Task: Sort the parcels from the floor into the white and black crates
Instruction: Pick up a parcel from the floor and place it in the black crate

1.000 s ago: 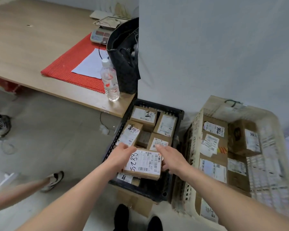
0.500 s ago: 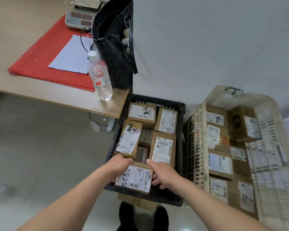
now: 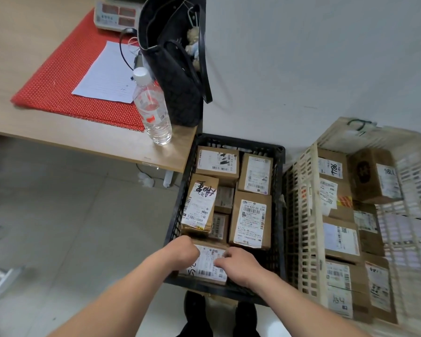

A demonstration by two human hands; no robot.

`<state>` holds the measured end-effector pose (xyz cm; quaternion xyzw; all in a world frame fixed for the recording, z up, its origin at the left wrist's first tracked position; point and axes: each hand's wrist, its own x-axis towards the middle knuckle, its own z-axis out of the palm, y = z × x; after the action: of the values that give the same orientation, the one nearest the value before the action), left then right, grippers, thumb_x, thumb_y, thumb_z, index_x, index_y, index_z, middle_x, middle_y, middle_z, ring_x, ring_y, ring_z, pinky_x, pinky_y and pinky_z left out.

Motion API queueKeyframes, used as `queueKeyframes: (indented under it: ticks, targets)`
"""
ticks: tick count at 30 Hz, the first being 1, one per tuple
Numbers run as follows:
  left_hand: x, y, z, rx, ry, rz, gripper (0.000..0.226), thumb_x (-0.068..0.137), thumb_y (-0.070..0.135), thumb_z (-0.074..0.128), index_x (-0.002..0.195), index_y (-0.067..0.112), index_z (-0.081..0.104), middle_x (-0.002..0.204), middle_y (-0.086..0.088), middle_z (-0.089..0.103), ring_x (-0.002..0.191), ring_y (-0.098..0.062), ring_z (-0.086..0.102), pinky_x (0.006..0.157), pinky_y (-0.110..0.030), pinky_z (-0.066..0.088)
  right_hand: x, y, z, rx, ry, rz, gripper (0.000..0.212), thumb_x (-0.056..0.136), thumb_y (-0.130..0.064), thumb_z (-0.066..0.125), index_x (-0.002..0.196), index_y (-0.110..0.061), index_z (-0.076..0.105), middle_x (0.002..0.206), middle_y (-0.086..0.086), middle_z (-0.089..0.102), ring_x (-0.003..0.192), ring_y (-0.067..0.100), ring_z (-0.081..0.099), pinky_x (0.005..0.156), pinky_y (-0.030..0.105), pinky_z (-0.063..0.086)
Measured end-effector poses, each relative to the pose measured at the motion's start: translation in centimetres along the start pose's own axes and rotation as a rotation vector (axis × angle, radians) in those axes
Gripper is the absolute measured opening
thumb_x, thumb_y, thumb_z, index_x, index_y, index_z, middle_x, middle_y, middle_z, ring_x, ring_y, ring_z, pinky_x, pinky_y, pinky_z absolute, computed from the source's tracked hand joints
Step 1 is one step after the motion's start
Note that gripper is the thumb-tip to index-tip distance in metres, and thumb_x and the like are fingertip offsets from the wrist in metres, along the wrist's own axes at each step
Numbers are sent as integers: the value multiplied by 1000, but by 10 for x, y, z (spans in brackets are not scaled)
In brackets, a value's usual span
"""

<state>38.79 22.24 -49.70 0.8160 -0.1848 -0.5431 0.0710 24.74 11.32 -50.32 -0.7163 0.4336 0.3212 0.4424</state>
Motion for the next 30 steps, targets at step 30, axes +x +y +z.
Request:
queueKeyframes:
  ticks: [30]
  targets:
    - [-89, 32, -50, -204, 336, 227, 58, 97, 28, 55, 151, 11, 44, 154, -5, 47, 138, -21, 47, 115, -34, 37, -63, -38, -90, 56, 255, -425, 40, 103, -55, 46, 120, -26, 66, 117, -9, 66, 110, 12, 58, 97, 34, 46]
